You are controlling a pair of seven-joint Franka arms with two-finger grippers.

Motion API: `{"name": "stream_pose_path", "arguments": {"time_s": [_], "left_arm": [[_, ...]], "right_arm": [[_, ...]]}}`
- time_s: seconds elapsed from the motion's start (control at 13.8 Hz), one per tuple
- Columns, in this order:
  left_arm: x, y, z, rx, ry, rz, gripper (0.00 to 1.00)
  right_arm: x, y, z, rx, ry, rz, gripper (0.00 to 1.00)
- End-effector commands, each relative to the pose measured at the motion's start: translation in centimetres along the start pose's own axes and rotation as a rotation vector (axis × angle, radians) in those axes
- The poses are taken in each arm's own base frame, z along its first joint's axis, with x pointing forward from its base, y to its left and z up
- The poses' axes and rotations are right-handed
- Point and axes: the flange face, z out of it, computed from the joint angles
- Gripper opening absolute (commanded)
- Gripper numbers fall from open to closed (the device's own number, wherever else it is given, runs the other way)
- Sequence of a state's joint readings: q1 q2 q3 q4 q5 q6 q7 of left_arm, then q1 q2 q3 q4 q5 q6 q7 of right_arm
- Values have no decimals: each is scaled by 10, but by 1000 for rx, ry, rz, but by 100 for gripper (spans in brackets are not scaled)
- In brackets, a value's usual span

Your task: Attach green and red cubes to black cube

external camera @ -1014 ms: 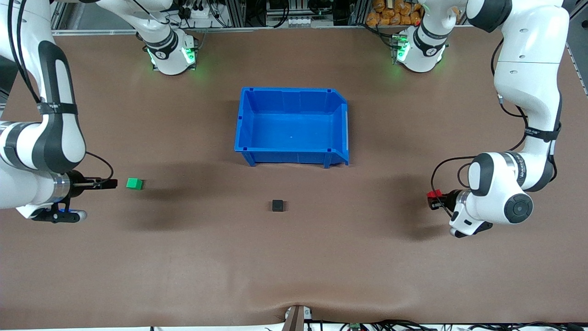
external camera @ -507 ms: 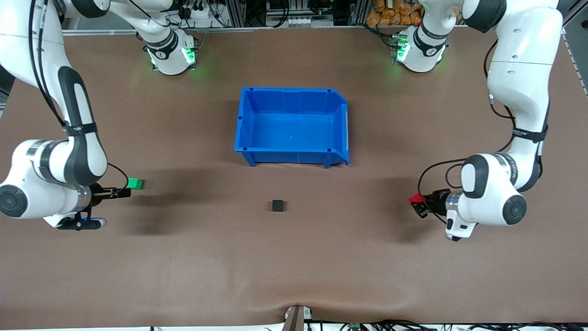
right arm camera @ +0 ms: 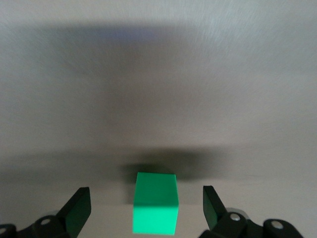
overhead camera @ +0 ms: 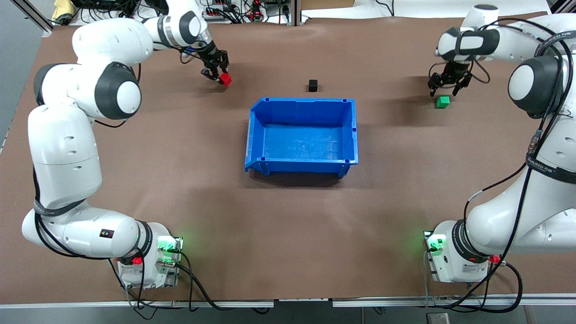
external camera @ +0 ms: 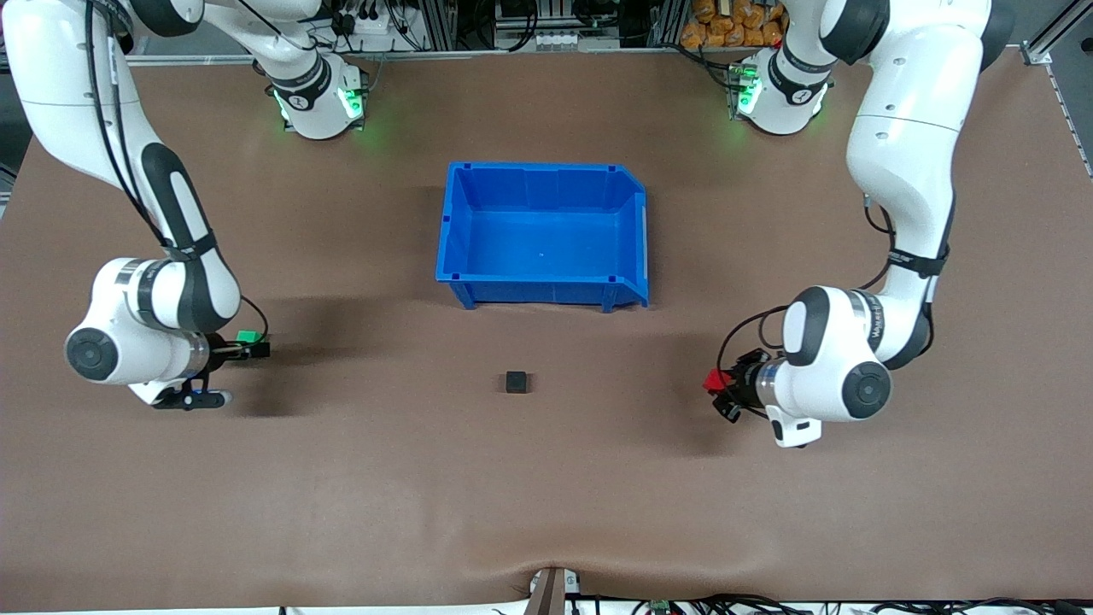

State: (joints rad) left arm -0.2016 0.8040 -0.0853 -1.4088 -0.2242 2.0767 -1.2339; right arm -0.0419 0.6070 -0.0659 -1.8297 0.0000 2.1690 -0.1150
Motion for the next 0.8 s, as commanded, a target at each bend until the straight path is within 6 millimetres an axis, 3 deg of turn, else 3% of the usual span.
{"name": "stream_pose_path", "arguments": {"time_s": [0.0,0.14,0.22,0.43,0.51,0.58,0.72], "left_arm": [[-42,30,15,-74,5,-145,0],[-85,51,22,-126,-4,-241,0],[-109,58,30,-151,-4,-264,0],[-121,64,37,-199,-37,-345,0],[-139,68,35,-207,-56,-344,0],[-151,70,33,-214,-60,-345,0],[-166,73,33,-243,-64,-339,0]], "right_arm": [[-23,3,0,19,6,-2,100],[-25,15,3,31,0,24,100],[-25,15,4,32,-1,26,93],[-20,14,-2,31,15,38,30],[-18,16,-5,31,22,39,10],[-19,16,-5,31,20,39,0],[-19,14,-5,31,16,36,0]]}}
